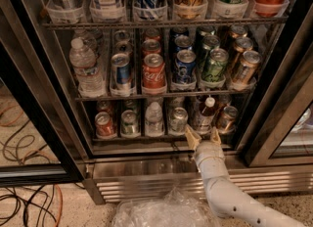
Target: Pick blue plastic bottle from bottom shelf of fridge
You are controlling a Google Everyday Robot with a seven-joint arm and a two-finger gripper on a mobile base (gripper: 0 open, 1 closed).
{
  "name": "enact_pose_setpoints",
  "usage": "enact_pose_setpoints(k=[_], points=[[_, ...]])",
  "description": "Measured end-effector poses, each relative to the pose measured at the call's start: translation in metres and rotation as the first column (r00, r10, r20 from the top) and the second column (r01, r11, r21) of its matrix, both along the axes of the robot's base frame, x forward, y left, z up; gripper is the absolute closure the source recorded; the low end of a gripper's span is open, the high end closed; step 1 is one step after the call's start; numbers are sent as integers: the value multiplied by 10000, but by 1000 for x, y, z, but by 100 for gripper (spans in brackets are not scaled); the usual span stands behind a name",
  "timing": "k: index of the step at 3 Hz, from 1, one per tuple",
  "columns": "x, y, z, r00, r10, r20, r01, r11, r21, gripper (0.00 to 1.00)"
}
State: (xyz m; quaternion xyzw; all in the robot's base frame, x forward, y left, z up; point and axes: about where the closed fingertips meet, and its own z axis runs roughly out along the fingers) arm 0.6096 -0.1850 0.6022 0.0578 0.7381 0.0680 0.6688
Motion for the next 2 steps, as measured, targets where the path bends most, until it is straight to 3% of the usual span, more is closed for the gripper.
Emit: enact_pose_setpoints(k=[2], points=[[10,-13,-3,9996,-239,133,243,9992,-327,30]])
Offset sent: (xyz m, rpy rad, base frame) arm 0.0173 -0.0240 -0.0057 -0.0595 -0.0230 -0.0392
